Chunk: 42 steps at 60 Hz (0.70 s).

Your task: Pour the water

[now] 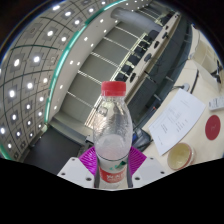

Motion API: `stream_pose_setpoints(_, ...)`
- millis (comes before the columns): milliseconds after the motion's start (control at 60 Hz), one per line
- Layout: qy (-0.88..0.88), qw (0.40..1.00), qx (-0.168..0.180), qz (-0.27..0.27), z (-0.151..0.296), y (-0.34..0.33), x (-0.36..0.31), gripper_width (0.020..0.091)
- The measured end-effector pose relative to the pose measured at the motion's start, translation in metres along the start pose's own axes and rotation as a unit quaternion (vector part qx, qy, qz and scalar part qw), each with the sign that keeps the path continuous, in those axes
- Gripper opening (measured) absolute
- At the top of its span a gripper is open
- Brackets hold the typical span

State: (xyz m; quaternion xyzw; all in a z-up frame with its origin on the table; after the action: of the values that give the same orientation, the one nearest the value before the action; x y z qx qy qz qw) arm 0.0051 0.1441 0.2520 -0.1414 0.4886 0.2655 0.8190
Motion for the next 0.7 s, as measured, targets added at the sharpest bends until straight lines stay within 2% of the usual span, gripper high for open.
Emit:
stream_pose_setpoints(167,-0.249,0.967,-0.01,-0.052,0.075,-0.031,-0.006,0.0374)
stream_pose_setpoints(333,-0.442,0.884,-0.025,-0.15,0.131,-0.064,0.055,0.0374)
stream_pose_setpoints(533,-0.466,0.856,-0.055,-0.218,0.129,-0.097,0.166,0.0373)
stream_pose_setpoints(700,-0.445,0.86,-0.073,-0.239,0.11,-0.112,0.225,0.0374)
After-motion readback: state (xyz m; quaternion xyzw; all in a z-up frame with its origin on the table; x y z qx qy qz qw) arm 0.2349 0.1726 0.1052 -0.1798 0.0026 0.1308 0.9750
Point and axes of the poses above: the point between the fingertips, and its own axes, seen from behind it with the camera up: x to the right, z up, y forward, the way the camera looks, the point moved 2 cm from there along -y, backward, against the way the camera looks, and after that the axes turned 14 degrees about z, right-handed, at the moved point
